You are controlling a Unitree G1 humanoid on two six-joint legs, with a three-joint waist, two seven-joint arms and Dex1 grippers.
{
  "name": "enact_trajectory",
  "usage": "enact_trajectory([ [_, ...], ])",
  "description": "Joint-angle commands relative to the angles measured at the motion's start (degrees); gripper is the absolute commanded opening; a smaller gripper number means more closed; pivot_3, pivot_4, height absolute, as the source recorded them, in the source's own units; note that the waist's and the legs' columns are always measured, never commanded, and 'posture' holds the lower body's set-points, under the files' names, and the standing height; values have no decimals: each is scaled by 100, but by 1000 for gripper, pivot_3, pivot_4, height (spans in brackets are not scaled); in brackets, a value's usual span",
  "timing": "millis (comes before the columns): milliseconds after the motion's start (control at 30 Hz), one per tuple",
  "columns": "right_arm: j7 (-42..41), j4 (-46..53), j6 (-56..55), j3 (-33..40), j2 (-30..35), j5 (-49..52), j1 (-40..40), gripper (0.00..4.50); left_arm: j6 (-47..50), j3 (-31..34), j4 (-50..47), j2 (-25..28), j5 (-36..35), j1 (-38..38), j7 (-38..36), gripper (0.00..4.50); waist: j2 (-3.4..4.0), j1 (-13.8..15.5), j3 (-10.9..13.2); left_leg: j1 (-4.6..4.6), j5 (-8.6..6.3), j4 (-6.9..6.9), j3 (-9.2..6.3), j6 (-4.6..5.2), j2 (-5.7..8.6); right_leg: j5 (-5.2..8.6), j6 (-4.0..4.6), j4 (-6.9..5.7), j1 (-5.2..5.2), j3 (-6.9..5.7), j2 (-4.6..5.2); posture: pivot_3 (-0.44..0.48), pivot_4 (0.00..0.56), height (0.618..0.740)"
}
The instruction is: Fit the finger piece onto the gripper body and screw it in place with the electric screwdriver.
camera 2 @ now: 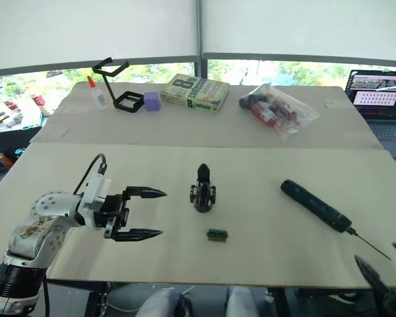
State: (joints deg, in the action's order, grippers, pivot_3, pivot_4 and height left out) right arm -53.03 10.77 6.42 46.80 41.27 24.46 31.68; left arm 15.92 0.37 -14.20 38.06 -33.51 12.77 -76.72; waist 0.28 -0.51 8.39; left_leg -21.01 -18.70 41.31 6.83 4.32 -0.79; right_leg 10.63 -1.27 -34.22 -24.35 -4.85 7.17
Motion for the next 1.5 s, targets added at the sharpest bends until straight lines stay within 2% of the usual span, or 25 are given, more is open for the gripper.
enact_trajectory([
  [33,-273,-478,553,-426,753,-67,-464,4500,222,-27,-210,10,-207,140,82,4478,-4,26,2,-4,1,-3,-2,2,1,-9,18,1,-3,1,0,0,150,740],
  [133,-417,-1303,936,-1077,1414,-268,-1278,4500,323,-89,-254,46,-239,169,34,4478,-7,94,4,-8,4,-11,-5,-2,1,-9,36,5,-9,-11,-12,0,150,740],
  [300,-917,-2801,1114,-2422,2066,-775,-2682,4500,331,-74,-281,52,-189,148,141,4478,-11,117,7,-15,6,-10,-3,-4,6,-7,27,14,-7,-19,-16,0,150,740],
  [433,-1221,-3747,1015,-3237,2102,-1133,-3748,4500,349,-78,-351,69,-208,88,200,4478,-66,24,26,-9,6,2,-3,-2,4,-20,1,19,9,-24,-18,0,150,740],
  [567,-1868,-3994,1258,-3714,2122,-1136,-4164,4500,364,-105,-448,99,-234,25,187,4478,-92,-6,32,-14,0,32,-8,6,0,-29,0,16,16,-23,-14,0,150,740],
  [667,-2132,-3967,1377,-3867,2136,-1075,-4328,3763,342,-92,-474,109,-228,-16,188,4500,-76,3,35,-17,-2,34,-10,7,1,-34,0,10,10,-21,4,0,150,740],
  [833,-2223,-3898,1319,-3879,2069,-1075,-4421,1998,279,-113,-442,96,-179,-41,187,4500,-68,3,38,-20,8,28,-15,-9,-5,-38,-4,8,4,-38,0,0,150,740],
  [867,-2158,-3892,1127,-3827,2021,-1087,-4430,1945,263,-124,-433,84,-165,-39,191,4500,-68,0,38,-20,9,28,-16,-12,-6,-37,-3,7,4,-41,-3,0,150,740],
  [1033,-2051,-3108,1472,-3301,2053,-660,-4259,1945,220,-151,-412,57,-155,-3,188,4500,-42,-18,51,-20,11,29,-12,-15,-5,-39,-2,7,2,-40,0,0,150,740],
  [1167,-1931,-1308,2607,-2712,2181,-82,-3578,1945,140,-137,-288,79,-143,60,83,4500,25,50,58,-28,11,28,-13,-16,-5,-39,-3,1,-7,-42,4,0,150,740],
  [1300,-1516,353,3443,-2296,2086,103,-2629,1945,78,-167,-211,85,-106,74,4,4500,32,136,57,-38,14,26,-21,-22,-6,-38,-2,-5,-16,-50,-9,0,150,740],
  [1400,-1007,1155,3749,-2253,1789,58,-2056,1945,33,-196,-180,57,-73,62,-4,4500,29,187,58,-55,13,28,-27,-20,-3,-37,-3,9,-17,-60,-10,0,150,740],
  [1500,-606,1463,3888,-2353,1530,0,-1770,1945,26,-218,-189,19,-49,35,15,4500,25,206,59,-74,8,37,-29,-12,2,-37,-7,14,-23,-60,-8,0,150,740],
])
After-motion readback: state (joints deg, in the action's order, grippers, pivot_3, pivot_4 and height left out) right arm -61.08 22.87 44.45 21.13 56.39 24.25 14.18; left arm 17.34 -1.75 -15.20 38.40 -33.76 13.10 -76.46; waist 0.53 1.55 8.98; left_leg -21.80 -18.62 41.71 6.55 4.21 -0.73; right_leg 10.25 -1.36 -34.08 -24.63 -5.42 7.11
